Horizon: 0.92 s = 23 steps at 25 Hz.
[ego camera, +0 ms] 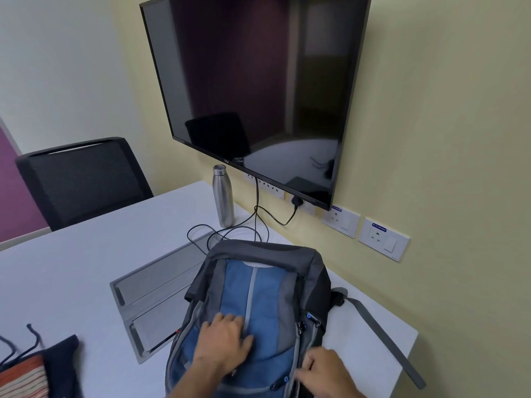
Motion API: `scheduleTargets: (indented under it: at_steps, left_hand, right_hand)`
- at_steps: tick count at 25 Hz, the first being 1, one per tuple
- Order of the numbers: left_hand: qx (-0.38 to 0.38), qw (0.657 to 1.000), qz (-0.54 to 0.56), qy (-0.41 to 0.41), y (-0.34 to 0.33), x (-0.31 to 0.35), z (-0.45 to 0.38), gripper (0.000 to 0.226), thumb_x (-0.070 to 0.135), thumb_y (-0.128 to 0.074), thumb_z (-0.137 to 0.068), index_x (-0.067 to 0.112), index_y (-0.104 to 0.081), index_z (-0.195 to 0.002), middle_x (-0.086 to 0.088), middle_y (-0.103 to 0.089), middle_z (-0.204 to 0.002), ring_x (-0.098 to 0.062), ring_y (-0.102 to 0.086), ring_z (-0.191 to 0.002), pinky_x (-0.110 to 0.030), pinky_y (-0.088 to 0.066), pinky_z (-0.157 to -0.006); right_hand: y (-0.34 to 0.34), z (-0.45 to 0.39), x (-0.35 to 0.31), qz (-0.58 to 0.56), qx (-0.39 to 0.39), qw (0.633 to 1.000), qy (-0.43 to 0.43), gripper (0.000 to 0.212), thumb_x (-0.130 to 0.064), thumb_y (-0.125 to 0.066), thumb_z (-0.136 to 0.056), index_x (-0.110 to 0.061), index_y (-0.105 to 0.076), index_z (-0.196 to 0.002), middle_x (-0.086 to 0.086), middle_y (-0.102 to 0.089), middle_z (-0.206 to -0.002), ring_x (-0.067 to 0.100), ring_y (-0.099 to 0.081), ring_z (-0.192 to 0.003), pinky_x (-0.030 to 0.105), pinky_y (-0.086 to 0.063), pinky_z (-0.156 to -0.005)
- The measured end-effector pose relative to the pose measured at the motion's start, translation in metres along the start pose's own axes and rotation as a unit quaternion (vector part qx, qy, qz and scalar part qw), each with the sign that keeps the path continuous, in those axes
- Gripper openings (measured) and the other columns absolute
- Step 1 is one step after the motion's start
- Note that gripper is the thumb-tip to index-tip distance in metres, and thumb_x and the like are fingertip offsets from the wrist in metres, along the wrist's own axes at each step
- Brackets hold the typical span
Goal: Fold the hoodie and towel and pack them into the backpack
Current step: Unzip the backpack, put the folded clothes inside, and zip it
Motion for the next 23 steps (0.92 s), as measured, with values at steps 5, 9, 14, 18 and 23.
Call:
scheduleTargets:
  at_steps: [5, 9, 14, 18, 23]
  left_hand:
    - [-0.03, 0.995, 0.08, -0.043, 0.003, 0.084, -0.002, 0.045, 0.058, -0.047, -0.09, 0.017, -0.057, -0.107, -0.005, -0.062, -0.117, -0.027, -0.054, -0.114, -0.037, -0.046, -0.09]
    - [-0.059, 0.998, 0.034, -0.012, -0.017, 0.108, -0.011, 0.056, 0.059, -0.058, -0.087, 0.014, -0.053, -0.121, -0.009, -0.059, -0.125, -0.03, -0.053, -0.118, -0.04, -0.046, -0.093]
    - [-0.08, 0.997, -0.011, 0.002, -0.033, 0.113, -0.016, 0.051, 0.052, -0.054, -0.093, 0.014, -0.055, -0.128, -0.009, -0.06, -0.128, -0.03, -0.055, -0.118, -0.04, -0.047, -0.092]
    - [-0.086, 0.996, 0.009, -0.006, -0.039, 0.114, -0.014, 0.044, 0.042, -0.047, -0.098, 0.012, -0.053, -0.13, -0.01, -0.058, -0.131, -0.03, -0.053, -0.122, -0.041, -0.046, -0.095]
    - [-0.089, 0.995, 0.036, -0.001, -0.042, 0.109, -0.013, 0.041, 0.036, -0.045, -0.098, 0.012, -0.052, -0.13, -0.008, -0.056, -0.133, -0.028, -0.05, -0.124, -0.041, -0.046, -0.097]
  right_hand:
    - [0.048, -0.012, -0.003, 0.023, 0.202, 0.978, 0.046, 0.026, -0.041, -0.07, -0.081, -0.027, -0.049, -0.074, -0.007, -0.056, -0.065, 0.01, -0.055, -0.062, 0.029, -0.046, -0.056]
    - [0.051, -0.028, -0.018, 0.091, 0.2, 0.973, 0.072, 0.023, -0.041, -0.066, -0.086, -0.029, -0.046, -0.089, -0.01, -0.051, -0.092, 0.014, -0.055, -0.082, 0.028, -0.04, -0.06]
    - [0.053, -0.042, -0.021, 0.1, 0.209, 0.97, 0.071, 0.019, -0.035, -0.067, -0.089, -0.024, -0.053, -0.093, -0.004, -0.053, -0.098, 0.017, -0.057, -0.089, 0.026, -0.039, -0.064]
    - [0.056, -0.048, -0.02, 0.115, 0.186, 0.972, 0.082, 0.011, -0.026, -0.062, -0.091, -0.019, -0.054, -0.087, -0.002, -0.054, -0.089, 0.02, -0.059, -0.084, 0.028, -0.04, -0.064]
    - [0.056, -0.048, -0.015, 0.072, 0.161, 0.977, 0.116, 0.011, -0.013, -0.063, -0.083, -0.017, -0.056, -0.09, -0.006, -0.052, -0.066, 0.018, -0.055, -0.065, 0.029, -0.044, -0.06]
Point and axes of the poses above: each hand's wrist, its own z-axis away from the middle knuckle, its own y-axis out of the back of the hand, x = y × z, the point moved 7 cm from there along -z, towards the middle knuckle
